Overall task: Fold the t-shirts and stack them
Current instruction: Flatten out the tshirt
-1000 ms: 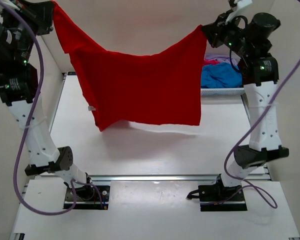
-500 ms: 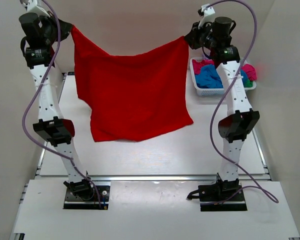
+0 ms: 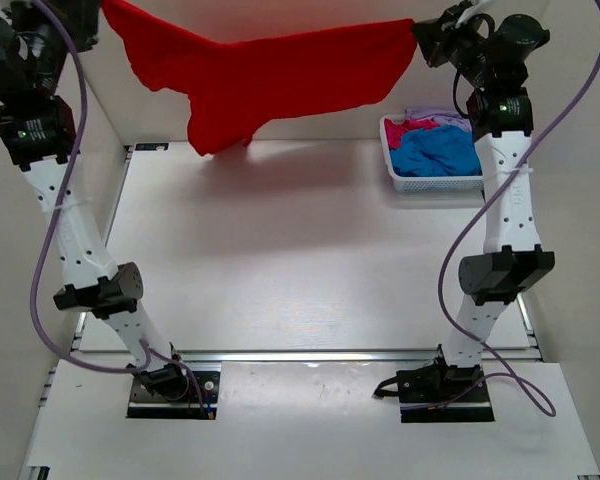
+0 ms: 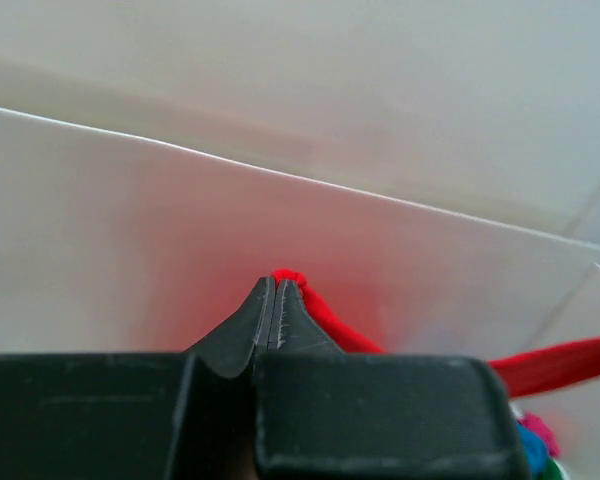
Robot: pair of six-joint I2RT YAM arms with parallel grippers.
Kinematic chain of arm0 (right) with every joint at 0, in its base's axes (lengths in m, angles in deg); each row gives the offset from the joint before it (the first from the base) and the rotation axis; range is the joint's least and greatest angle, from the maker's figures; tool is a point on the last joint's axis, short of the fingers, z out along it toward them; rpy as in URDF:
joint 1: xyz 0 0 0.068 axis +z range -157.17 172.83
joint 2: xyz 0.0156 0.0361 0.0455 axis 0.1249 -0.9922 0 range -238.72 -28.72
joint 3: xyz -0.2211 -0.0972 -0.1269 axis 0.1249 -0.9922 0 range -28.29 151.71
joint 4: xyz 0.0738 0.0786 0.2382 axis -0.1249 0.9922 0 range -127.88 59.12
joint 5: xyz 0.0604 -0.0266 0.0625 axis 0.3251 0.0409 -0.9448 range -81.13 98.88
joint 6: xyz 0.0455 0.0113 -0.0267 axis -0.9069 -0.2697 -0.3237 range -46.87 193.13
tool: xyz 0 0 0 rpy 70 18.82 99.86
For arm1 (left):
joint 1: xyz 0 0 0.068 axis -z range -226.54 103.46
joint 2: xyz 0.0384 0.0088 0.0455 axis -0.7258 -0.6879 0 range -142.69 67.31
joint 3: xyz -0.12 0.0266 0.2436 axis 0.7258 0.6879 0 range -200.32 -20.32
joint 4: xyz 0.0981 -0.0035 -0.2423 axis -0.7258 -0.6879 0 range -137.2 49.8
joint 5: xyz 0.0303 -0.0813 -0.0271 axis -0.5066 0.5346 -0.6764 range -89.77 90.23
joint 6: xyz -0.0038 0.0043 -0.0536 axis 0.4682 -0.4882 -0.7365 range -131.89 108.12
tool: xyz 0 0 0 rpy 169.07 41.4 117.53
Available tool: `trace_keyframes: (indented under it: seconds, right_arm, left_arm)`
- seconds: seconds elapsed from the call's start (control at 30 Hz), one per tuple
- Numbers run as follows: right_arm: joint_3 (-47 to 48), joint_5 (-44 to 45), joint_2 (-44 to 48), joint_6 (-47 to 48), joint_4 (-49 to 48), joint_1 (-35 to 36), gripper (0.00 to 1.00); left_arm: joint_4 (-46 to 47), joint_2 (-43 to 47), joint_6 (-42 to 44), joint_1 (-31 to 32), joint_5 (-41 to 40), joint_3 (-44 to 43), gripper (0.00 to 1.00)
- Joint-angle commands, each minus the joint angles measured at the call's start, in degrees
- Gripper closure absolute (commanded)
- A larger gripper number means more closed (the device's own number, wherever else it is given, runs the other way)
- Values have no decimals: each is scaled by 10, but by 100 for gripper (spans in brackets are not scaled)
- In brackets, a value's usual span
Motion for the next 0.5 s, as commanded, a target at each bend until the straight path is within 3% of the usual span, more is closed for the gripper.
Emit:
trace_keyframes:
  seconds: [0.0,0.1,0.2,0.27,0.3,0.37,0.43,0.47]
  right_arm:
    - [-89,-16,32,11,-32,-4,100]
    - [-160,-23,39,38,4,1,100]
    - [-267,-15,67,56,41,16,100]
    - [-400,40,134,61,51,49,100]
    - [-473,56,170,50,50,64,100]
    - [-561,77,219,24,56,80,100]
    - [-638,86,258,-9,71,90,100]
    - [-688,87,285,-29,75,94,100]
  left_arm:
    - [-105,5,67,60,-43,15,100]
    - [-241,12,150,116,-131,55,100]
    - [-359,60,162,149,-196,158,100]
    - [-348,201,165,167,-217,393,100]
    - [-270,318,148,187,-221,565,100]
    - [-197,451,120,182,-175,736,100]
    - [-242,516,118,188,-181,805,100]
    - [-253,544,111,220,-245,839,100]
